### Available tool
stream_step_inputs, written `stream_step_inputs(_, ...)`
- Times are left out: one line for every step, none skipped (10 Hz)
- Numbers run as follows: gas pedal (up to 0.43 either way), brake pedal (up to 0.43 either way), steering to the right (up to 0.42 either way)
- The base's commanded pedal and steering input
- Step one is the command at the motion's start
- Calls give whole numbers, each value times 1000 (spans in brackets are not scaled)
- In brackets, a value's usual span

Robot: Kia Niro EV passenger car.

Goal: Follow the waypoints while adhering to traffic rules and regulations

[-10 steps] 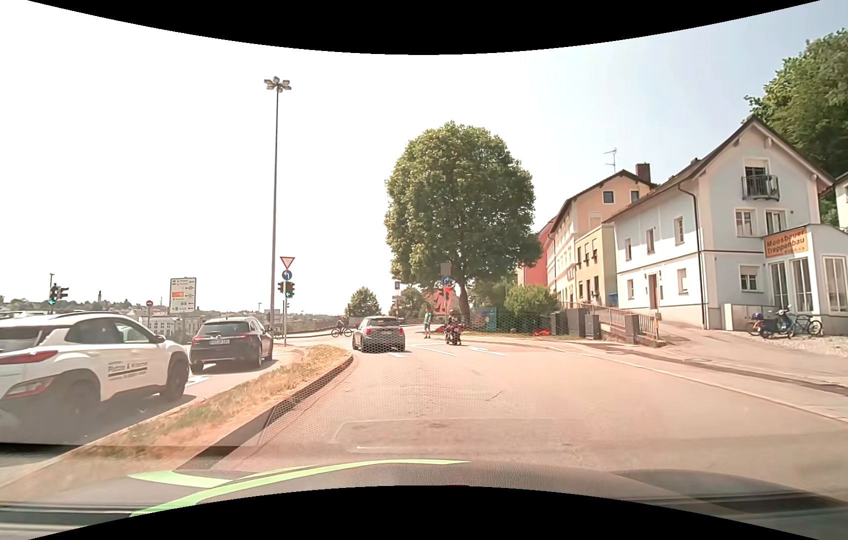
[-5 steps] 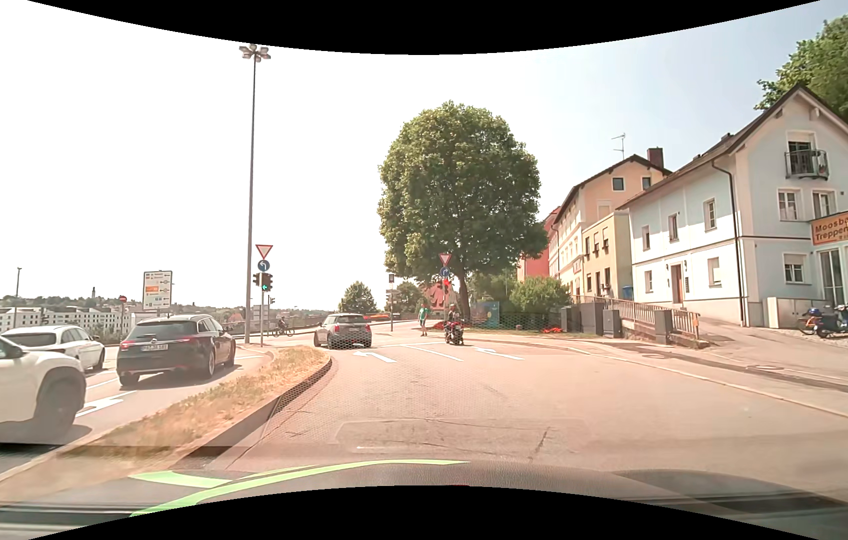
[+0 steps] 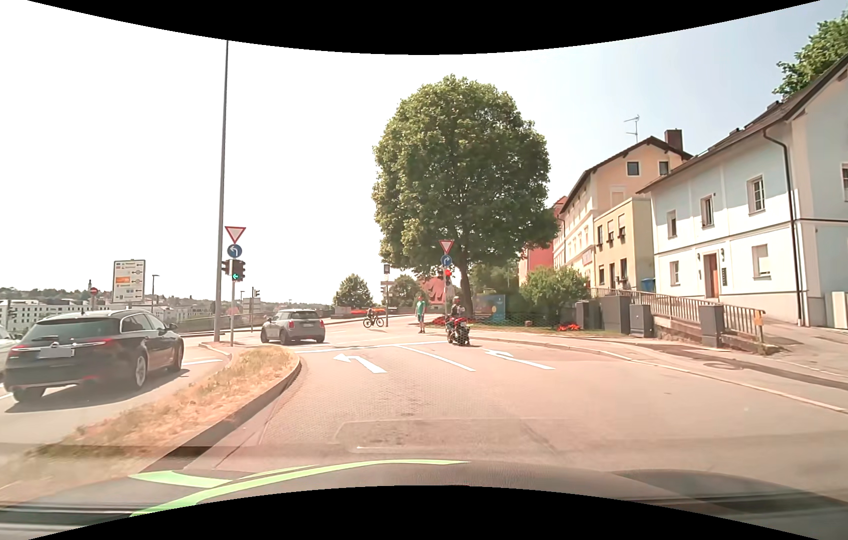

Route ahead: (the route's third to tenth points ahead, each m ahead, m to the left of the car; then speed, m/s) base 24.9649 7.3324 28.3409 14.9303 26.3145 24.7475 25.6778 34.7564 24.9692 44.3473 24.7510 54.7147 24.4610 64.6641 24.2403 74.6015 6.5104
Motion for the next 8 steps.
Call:
stream_step_inputs(79,0,-9)
stream_step_inputs(79,0,-18)
stream_step_inputs(79,0,-24)
stream_step_inputs(79,0,-32)
stream_step_inputs(79,0,-45)
stream_step_inputs(79,0,-58)
stream_step_inputs(79,0,-73)
stream_step_inputs(79,0,-82)
